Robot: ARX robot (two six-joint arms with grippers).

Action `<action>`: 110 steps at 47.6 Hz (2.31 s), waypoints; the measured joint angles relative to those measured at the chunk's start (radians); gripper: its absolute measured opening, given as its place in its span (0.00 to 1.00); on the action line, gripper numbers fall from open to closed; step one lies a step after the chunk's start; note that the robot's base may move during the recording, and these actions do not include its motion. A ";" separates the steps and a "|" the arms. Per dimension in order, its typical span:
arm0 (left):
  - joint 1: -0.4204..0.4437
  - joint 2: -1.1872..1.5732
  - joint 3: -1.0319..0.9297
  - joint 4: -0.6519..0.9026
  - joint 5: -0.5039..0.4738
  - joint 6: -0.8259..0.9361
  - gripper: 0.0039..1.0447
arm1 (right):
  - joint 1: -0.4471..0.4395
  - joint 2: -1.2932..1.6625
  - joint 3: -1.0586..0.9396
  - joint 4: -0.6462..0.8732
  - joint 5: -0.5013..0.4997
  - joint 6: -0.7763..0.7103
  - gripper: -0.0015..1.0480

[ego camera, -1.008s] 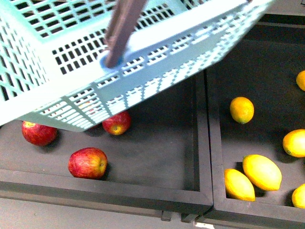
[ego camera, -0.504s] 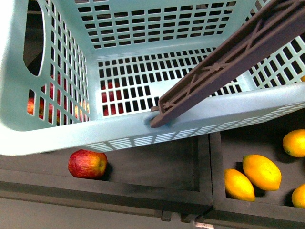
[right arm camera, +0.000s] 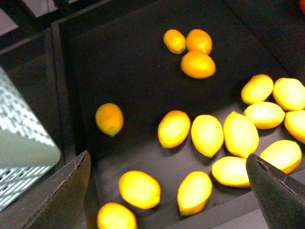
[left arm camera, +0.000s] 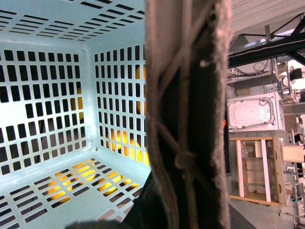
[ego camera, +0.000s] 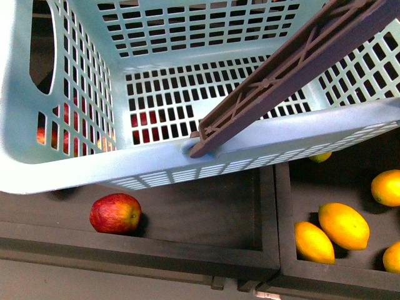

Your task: Pick lemon and mango into basket

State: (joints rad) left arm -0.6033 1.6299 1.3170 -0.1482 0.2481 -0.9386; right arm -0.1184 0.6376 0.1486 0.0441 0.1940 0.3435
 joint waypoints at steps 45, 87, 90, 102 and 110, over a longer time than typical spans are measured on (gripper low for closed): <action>0.000 0.000 0.000 0.000 -0.001 0.000 0.04 | -0.046 1.620 0.785 0.244 -0.051 0.406 0.92; 0.000 0.000 0.000 0.000 -0.002 0.000 0.04 | -0.080 1.841 1.022 0.167 -0.040 0.424 0.61; 0.000 0.000 0.000 0.000 -0.001 0.000 0.04 | -0.083 1.826 0.995 0.187 -0.042 0.418 0.60; 0.000 0.000 0.000 0.000 -0.001 0.000 0.04 | -0.113 1.660 0.829 0.294 -0.043 0.310 0.59; 0.000 0.000 0.000 0.000 -0.002 0.000 0.04 | -0.164 1.389 0.689 0.329 -0.101 0.182 0.59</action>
State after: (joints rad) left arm -0.6029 1.6299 1.3170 -0.1482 0.2466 -0.9382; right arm -0.2821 2.0266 0.8379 0.3733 0.0929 0.5255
